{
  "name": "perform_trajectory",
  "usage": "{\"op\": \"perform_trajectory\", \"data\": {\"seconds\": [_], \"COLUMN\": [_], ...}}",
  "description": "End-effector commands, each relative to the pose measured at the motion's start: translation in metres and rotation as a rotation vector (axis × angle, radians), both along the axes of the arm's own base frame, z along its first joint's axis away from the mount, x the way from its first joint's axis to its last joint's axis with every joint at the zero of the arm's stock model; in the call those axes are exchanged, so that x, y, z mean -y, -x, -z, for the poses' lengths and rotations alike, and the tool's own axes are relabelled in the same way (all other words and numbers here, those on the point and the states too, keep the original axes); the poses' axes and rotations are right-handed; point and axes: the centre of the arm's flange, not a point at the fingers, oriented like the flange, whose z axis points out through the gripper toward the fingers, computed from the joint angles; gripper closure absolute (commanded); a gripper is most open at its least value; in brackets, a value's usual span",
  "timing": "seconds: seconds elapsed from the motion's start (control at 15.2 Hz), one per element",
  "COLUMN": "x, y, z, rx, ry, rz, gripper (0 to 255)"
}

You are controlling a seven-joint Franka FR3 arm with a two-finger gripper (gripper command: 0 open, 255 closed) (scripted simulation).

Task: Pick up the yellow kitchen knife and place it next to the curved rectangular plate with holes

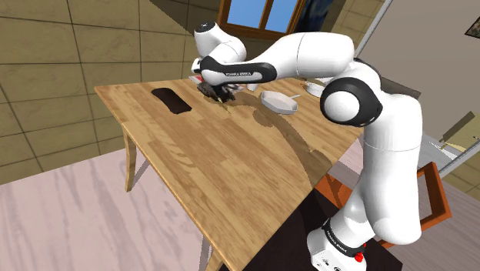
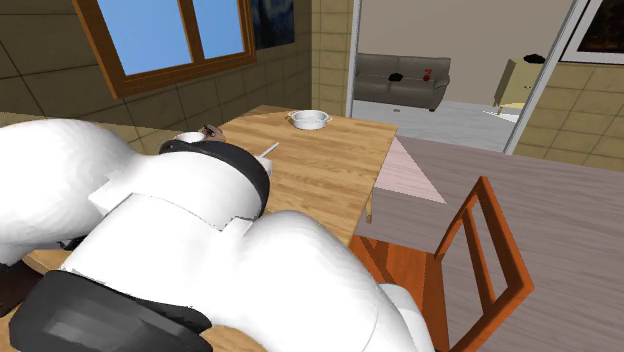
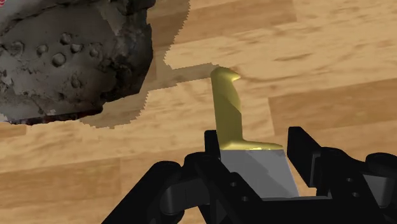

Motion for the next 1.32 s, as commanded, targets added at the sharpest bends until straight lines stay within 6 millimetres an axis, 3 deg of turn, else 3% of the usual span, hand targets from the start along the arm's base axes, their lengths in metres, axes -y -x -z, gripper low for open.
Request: {"op": "perform_trajectory", "data": {"seconds": [0.0,0.13,1.25], "x": [-0.023,-0.045,-0.045], "y": [-0.012,-0.024,-0.024], "z": [-0.001,-0.001,0.084], "rx": [0.0,0.0,0.0], "ry": [0.0,0.0,0.0], "rz": [0.0,0.0,0.0], "gripper": [255,255,255]}}
